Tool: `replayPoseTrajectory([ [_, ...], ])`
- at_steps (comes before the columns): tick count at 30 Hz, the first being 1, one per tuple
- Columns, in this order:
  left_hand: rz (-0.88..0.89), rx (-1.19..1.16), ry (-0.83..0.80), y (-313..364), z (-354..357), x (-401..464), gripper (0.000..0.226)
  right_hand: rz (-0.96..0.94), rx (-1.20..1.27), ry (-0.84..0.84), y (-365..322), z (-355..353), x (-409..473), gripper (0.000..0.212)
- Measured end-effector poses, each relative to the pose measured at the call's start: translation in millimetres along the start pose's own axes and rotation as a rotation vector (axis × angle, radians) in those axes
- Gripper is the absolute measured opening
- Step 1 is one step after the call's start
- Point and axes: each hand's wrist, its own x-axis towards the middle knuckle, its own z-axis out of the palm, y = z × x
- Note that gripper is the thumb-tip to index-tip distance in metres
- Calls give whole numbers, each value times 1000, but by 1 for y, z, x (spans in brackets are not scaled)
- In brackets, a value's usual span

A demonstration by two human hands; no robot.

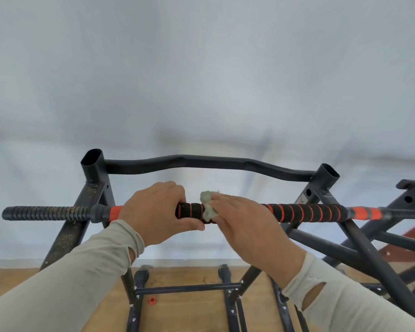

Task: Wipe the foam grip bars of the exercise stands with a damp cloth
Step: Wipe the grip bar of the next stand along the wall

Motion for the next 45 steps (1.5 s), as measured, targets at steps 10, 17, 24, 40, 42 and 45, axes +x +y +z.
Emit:
replayPoseTrajectory([
  [10,9,-2,27,2,0,-2,62,343,-261,-61,32,-25,-19,23],
  [17,-8,3,24,4,-1,0,62,231,-80,85,-33,16,7,11],
  [24,69,-10,-103,-36,-25,-15,62,59,82,80,-20,15,0,20],
  [40,157,201,10,-61,-5,-29,45,-93,85,78,-93,30,37,14],
  [42,143,216,7,-61,-6,-28,55,-193,75,63,-70,25,33,19],
  [45,118,223,-19,-61,-6,-26,58,-20,-101,-171,-27,-7,27,14],
])
